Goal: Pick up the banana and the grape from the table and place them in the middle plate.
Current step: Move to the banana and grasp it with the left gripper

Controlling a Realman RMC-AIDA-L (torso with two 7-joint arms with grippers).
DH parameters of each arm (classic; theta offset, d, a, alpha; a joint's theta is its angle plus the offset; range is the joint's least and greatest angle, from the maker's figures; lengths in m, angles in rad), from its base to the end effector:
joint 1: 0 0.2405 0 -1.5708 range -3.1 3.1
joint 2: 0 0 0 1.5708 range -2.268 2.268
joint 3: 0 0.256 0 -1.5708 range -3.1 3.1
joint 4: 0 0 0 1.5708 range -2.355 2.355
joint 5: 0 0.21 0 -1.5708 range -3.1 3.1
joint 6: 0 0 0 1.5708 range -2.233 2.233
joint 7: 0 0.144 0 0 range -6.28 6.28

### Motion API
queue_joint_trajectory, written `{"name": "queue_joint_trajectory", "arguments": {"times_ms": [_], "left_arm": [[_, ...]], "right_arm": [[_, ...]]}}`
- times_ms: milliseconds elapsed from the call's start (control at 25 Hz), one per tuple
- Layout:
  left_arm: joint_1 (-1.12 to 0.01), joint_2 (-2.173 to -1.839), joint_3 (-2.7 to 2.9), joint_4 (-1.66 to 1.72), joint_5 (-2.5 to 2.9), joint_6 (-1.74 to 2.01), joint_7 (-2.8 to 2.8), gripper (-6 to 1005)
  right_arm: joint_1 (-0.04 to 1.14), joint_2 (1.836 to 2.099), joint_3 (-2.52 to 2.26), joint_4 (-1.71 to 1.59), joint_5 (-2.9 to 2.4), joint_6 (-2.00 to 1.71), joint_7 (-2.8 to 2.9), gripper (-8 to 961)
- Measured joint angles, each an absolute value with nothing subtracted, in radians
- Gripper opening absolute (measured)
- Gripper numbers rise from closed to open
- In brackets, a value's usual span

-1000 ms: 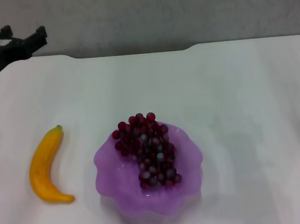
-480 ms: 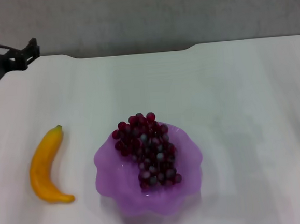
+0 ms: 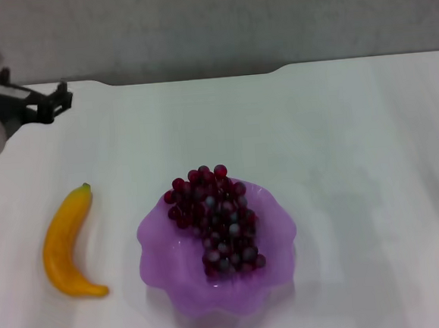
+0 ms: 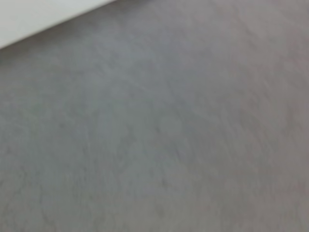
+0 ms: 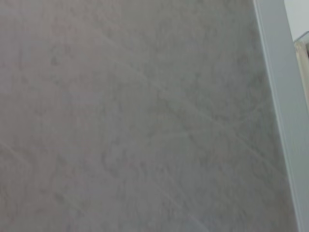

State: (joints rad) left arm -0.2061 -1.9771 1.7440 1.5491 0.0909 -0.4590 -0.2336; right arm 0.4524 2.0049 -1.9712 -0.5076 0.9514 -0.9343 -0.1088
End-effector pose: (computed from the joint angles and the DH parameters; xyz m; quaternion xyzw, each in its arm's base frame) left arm -0.2053 0.3837 0.0631 -0.7604 -0.2545 -0.0734 0.5930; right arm 0.2985 0.3932 0.0451 -0.5887 0.2543 0.3242 0.6955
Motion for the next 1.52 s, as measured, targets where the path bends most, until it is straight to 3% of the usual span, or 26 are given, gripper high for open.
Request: {"name": "queue_joint_trajectory", "arguments": {"times_ms": [160, 280, 360, 480, 800, 1520], "left_arm": [[-0.207, -1.924, 1.706, 1.566, -0.238, -0.483, -0.074, 873], [-0.207, -1.955, 1.624, 1.552, -0.340, -0.514, -0.015, 873], [-0.209, -2.007, 1.551, 1.533, -0.311, -0.562, 0.018, 873], [-0.208, -2.035, 1.507, 1.515, -0.276, -0.613, 0.044, 873], [-0.193, -2.031, 1.564, 1.441, -0.273, -0.598, 0.081, 874], [-0.273, -2.030, 1.600, 1.247, -0.344, -0.654, 0.227, 873]], "right_arm": [[0.453, 2.005, -1.971, -0.508, 0.953, -0.932, -0.109, 868], [0.453, 2.005, -1.971, -0.508, 0.952, -0.932, -0.109, 868], [0.455, 2.005, -1.971, -0.508, 0.951, -0.932, -0.109, 868], [0.457, 2.006, -1.972, -0.508, 0.950, -0.931, -0.109, 868], [0.460, 2.005, -1.973, -0.499, 0.952, -0.931, -0.104, 868], [0.461, 2.006, -1.973, -0.489, 0.950, -0.931, -0.103, 868]]}}
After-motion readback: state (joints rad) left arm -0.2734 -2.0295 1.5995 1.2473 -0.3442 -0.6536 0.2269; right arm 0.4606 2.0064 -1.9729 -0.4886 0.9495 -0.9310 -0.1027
